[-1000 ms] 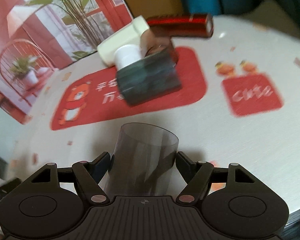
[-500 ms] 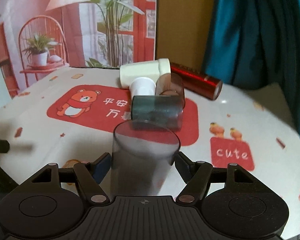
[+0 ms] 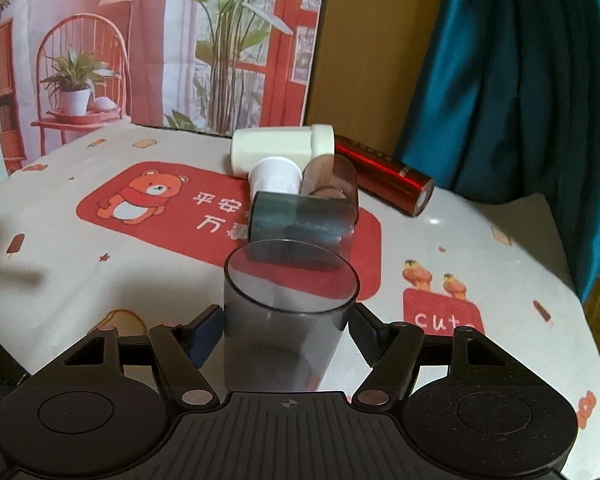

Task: Flip cup upright

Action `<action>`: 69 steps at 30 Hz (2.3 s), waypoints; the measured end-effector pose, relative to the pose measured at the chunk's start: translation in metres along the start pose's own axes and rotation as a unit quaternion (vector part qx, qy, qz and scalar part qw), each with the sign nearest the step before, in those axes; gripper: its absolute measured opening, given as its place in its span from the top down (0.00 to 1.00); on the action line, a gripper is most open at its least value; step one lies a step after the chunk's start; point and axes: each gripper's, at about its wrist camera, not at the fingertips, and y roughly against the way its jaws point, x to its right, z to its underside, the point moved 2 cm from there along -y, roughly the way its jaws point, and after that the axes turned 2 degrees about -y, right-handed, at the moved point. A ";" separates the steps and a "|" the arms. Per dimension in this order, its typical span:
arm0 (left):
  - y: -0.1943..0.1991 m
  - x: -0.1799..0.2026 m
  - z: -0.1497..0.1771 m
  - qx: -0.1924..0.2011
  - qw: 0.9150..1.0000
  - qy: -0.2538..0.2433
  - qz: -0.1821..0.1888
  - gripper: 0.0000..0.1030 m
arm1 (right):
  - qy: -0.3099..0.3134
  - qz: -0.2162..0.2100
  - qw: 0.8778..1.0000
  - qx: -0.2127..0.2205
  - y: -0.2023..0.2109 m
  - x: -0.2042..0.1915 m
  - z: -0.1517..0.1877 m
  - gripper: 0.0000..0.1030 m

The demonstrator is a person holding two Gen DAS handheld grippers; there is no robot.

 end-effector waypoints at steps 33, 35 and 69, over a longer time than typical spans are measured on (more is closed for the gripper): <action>0.129 0.083 -0.011 0.057 0.984 -0.164 0.032 0.00 | -0.109 -0.062 0.990 -0.071 0.132 0.020 -0.021 0.00; 0.138 0.081 -0.006 0.062 0.984 -0.164 0.029 0.00 | -0.109 -0.059 0.990 -0.066 0.141 0.018 -0.017 0.00; 0.154 0.080 0.014 0.088 0.983 -0.161 0.006 0.00 | -0.103 -0.032 0.994 -0.001 0.177 0.003 0.000 0.00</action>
